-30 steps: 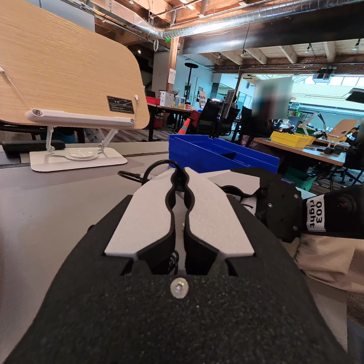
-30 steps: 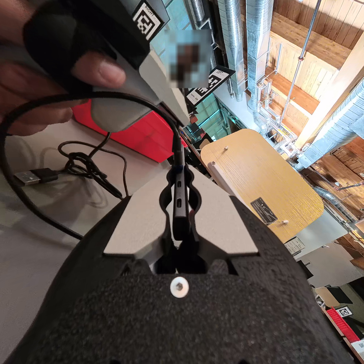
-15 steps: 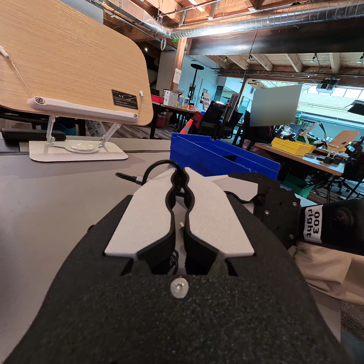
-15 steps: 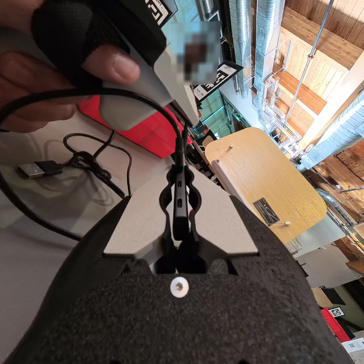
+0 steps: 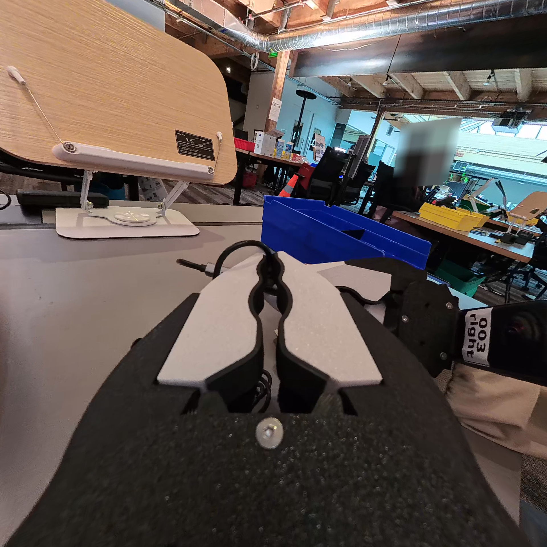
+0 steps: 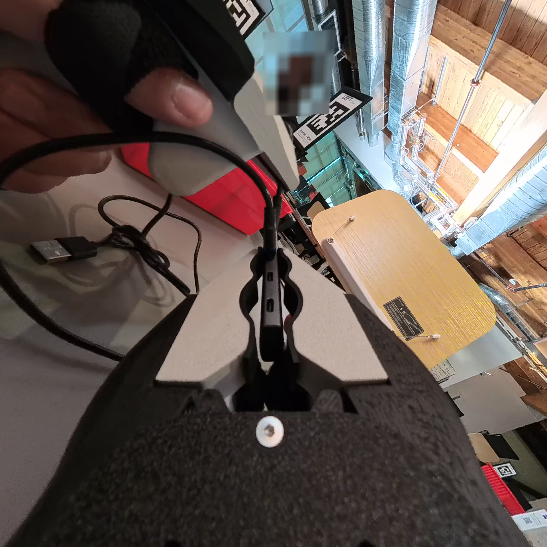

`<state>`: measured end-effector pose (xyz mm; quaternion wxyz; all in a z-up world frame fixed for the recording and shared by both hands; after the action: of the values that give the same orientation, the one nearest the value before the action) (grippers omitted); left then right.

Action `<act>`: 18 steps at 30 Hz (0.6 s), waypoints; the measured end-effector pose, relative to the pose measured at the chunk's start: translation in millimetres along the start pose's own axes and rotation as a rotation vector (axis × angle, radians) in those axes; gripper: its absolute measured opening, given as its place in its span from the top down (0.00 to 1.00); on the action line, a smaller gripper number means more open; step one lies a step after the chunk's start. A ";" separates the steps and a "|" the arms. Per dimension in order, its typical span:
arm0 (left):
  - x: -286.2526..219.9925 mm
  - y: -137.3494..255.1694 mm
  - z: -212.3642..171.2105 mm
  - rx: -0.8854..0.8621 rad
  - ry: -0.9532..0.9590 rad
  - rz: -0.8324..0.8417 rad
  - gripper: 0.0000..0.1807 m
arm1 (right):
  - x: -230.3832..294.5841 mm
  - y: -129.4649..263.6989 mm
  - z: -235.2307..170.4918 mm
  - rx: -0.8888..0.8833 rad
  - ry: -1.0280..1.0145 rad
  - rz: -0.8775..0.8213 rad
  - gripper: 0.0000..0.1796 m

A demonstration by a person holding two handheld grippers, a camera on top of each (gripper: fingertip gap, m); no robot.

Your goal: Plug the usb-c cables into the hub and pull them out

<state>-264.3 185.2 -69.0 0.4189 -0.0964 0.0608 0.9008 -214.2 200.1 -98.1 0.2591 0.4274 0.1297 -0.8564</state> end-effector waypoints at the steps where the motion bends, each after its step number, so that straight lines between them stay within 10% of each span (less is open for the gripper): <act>1: -0.2 0.0 -0.1 -0.001 0.003 -0.002 0.99 | 0.2 0.0 0.0 0.000 0.001 0.001 0.95; 18: 3.9 -0.4 -2.7 0.007 -0.032 0.036 0.99 | 1.8 -1.2 0.6 0.002 0.007 0.007 0.95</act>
<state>-266.1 187.8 -72.5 0.4038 -0.0794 0.0591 0.9095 -216.2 200.2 -99.2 0.2613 0.4311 0.1283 -0.8541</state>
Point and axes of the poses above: each gripper's, where its closed fingertips meet, y back along the fingers, z out of its top, x = y × z across the jaws, the point moved 3 cm from there along y, back along the fingers, and after that the axes turned 7 degrees about x, right-handed, at the moved point
